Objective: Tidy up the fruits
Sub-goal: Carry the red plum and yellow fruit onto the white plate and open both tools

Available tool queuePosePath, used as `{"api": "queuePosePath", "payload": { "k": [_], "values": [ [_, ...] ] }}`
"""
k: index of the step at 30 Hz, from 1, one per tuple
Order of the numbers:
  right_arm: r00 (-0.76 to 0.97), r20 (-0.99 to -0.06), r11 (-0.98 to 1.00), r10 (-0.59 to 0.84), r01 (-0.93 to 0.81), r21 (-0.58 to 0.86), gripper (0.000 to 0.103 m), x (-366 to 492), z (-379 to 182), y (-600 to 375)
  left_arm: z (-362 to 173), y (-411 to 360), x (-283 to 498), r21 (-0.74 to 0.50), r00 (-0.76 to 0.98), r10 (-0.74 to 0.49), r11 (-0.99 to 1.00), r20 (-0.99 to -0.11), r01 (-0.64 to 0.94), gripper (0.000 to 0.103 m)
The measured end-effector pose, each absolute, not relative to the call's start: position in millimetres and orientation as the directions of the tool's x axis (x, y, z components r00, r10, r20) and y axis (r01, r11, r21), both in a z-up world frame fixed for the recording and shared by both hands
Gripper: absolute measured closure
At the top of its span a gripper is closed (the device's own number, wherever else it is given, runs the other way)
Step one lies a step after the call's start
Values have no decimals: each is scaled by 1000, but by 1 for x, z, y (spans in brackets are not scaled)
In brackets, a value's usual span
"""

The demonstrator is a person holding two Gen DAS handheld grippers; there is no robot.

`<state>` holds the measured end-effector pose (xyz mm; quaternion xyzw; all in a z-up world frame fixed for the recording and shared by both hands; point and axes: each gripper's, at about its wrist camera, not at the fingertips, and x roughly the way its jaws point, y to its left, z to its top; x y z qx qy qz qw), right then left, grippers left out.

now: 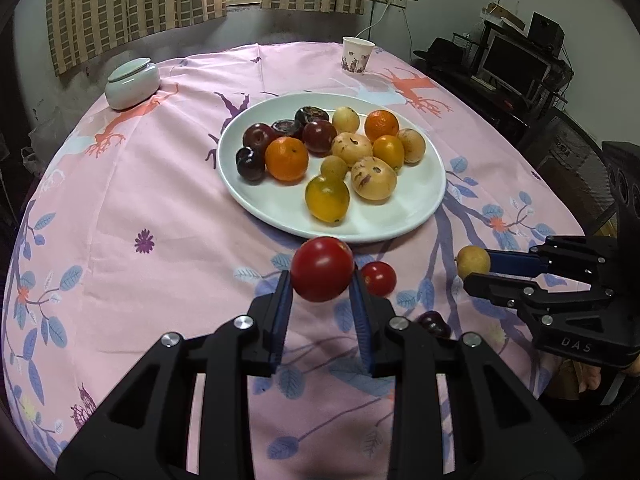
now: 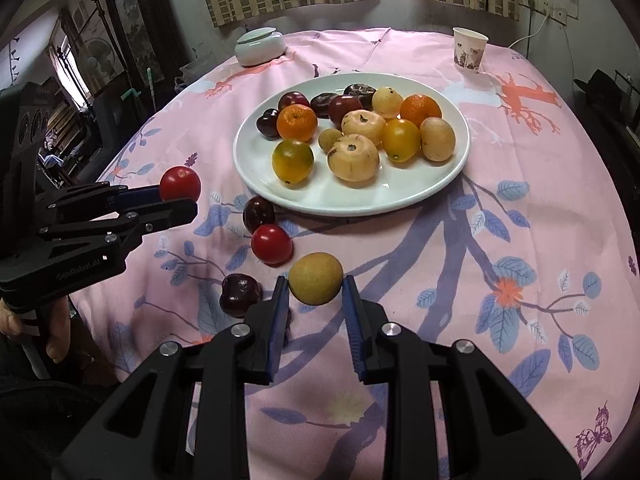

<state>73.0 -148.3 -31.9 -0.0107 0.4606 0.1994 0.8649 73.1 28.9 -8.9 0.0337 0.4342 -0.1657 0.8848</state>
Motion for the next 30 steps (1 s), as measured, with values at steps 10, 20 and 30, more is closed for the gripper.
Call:
{"api": "queuePosePath", "payload": {
  "k": [10,20,30],
  "values": [
    [557,-778,947,291,-285,150,75,144,-20,-167,-11,26,148,-36,548,-215,948,-809,317,73],
    [533,-800,951,276,-272,147,75,177,-33,-166,-21,21,172,-46,531,-215,949,-820,312,73],
    [566,-794,964,220,-249,90,72,185,-30,-165,-20,24,182,-55,545,-208,957,-813,283,56]
  ]
}}
